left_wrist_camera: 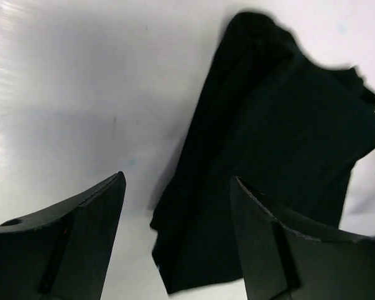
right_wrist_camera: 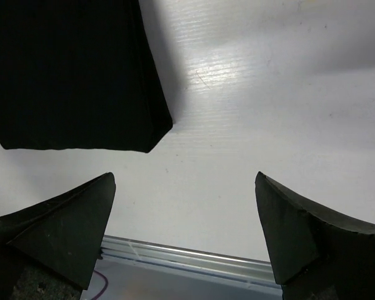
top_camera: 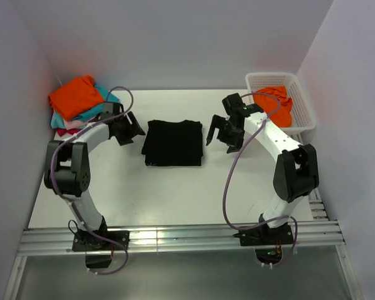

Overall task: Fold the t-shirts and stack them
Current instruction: Fold the long partially folded tshirt into a neat square, then put the neatly folded tshirt into the corner of the board with the left arm

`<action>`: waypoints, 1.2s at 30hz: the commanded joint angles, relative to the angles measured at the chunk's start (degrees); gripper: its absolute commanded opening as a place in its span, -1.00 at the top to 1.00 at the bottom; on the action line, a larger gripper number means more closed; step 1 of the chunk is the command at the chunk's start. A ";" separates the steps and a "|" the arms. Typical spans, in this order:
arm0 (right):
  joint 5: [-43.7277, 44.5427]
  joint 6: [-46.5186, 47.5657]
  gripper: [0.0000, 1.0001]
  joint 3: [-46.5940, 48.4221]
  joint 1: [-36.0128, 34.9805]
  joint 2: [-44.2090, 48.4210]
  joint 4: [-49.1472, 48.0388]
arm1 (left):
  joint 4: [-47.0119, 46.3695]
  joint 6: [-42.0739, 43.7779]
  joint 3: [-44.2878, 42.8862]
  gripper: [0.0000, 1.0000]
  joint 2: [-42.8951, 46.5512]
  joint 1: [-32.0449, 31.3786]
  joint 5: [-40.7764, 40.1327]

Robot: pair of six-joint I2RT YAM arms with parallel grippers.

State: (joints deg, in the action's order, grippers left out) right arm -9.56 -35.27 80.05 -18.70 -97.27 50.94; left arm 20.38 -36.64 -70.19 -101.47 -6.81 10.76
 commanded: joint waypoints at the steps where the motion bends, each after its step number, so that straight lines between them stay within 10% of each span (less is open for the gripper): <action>1: 1.91 1.69 -1.00 0.01 0.42 0.60 2.14 | -12.11 1.31 2.69 -0.46 -5.04 -0.13 8.91; 16: 3.94 0.55 -1.00 8.80 0.42 -5.82 8.48 | -15.46 -0.36 -13.74 -0.34 -26.41 -0.05 17.89; 32: 2.71 -0.07 -1.00 10.03 1.12 -8.72 8.21 | -13.88 -0.36 -15.76 0.98 -31.94 -0.57 19.47; 36: 2.97 0.20 -1.00 10.65 1.38 -8.02 8.74 | -10.90 0.34 -21.28 0.99 -30.98 -0.49 19.21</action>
State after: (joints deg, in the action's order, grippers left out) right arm -7.09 -34.89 88.14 -17.93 -105.95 58.61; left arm 2.79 -38.63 -88.55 -130.15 -6.79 32.99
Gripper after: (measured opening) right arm 0.999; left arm 0.043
